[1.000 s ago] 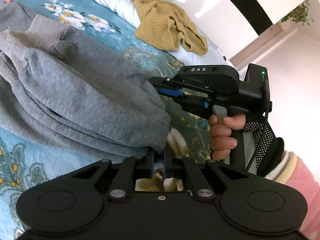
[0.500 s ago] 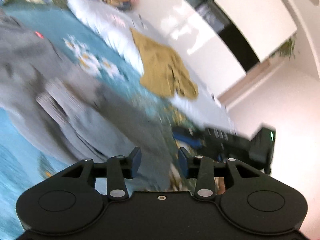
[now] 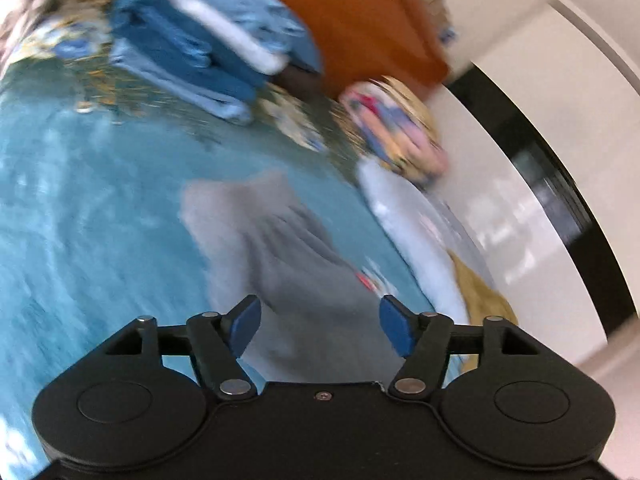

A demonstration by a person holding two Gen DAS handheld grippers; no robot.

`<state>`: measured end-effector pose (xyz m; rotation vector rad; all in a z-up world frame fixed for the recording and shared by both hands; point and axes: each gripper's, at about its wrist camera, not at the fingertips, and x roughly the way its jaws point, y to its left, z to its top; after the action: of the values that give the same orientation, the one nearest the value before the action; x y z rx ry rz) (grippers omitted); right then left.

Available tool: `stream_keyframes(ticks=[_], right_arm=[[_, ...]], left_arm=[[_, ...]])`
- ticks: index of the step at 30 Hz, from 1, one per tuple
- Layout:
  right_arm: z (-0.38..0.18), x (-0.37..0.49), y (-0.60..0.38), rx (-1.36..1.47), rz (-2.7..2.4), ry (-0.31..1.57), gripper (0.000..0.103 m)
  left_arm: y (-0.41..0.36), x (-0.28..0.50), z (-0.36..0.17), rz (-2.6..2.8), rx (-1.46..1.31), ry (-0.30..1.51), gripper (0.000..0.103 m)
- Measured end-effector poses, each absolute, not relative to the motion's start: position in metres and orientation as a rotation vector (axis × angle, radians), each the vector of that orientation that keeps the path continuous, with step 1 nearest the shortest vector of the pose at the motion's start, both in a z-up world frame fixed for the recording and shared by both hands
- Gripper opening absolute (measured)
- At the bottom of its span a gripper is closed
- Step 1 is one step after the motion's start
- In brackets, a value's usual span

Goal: Fold clothes

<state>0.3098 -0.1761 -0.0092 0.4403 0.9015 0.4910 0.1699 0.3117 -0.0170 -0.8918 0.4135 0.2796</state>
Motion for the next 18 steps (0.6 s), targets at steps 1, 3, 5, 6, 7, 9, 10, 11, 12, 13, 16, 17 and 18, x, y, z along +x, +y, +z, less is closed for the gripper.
stream_keyframes(ticks=[1,3,5,6,7,9,10,11,12,13,16,17,18], right_arm=[[-0.009,0.31,-0.174,0.438,0.484,0.904,0.04],[-0.009,0.31,-0.17,0.43,0.47,0.911,0.04],[-0.01,0.311,-0.164,0.411,0.46,0.921,0.04],[-0.009,0.311,-0.162,0.402,0.454,0.923,0.041],[-0.009,0.311,-0.159,0.395,0.449,0.924,0.041],[-0.008,0.312,-0.155,0.384,0.438,0.925,0.042],[-0.008,0.313,-0.153,0.38,0.432,0.926,0.043],[-0.007,0.314,-0.151,0.377,0.426,0.928,0.043],[-0.007,0.315,-0.149,0.375,0.422,0.927,0.043],[-0.007,0.315,-0.147,0.372,0.42,0.927,0.043],[-0.006,0.316,-0.143,0.355,0.417,0.928,0.043],[-0.006,0.316,-0.141,0.352,0.417,0.928,0.043],[-0.006,0.316,-0.141,0.351,0.417,0.928,0.043]], left_arm=[[0.321,0.172,-0.021,0.302,-0.908,0.412,0.065],[0.337,0.178,-0.031,0.336,-0.938,0.414,0.066],[0.35,0.186,-0.04,0.363,-0.978,0.426,0.066],[0.354,0.189,-0.045,0.369,-0.995,0.426,0.066],[0.358,0.193,-0.048,0.372,-0.998,0.425,0.066],[0.365,0.2,-0.055,0.378,-1.004,0.423,0.066],[0.368,0.202,-0.057,0.375,-1.012,0.418,0.066],[0.371,0.203,-0.059,0.372,-1.021,0.413,0.066],[0.373,0.205,-0.061,0.369,-1.03,0.408,0.065],[0.376,0.207,-0.063,0.366,-1.038,0.403,0.064],[0.384,0.212,-0.069,0.357,-1.064,0.387,0.059],[0.387,0.214,-0.071,0.353,-1.073,0.381,0.051],[0.389,0.215,-0.073,0.353,-1.077,0.379,0.042]])
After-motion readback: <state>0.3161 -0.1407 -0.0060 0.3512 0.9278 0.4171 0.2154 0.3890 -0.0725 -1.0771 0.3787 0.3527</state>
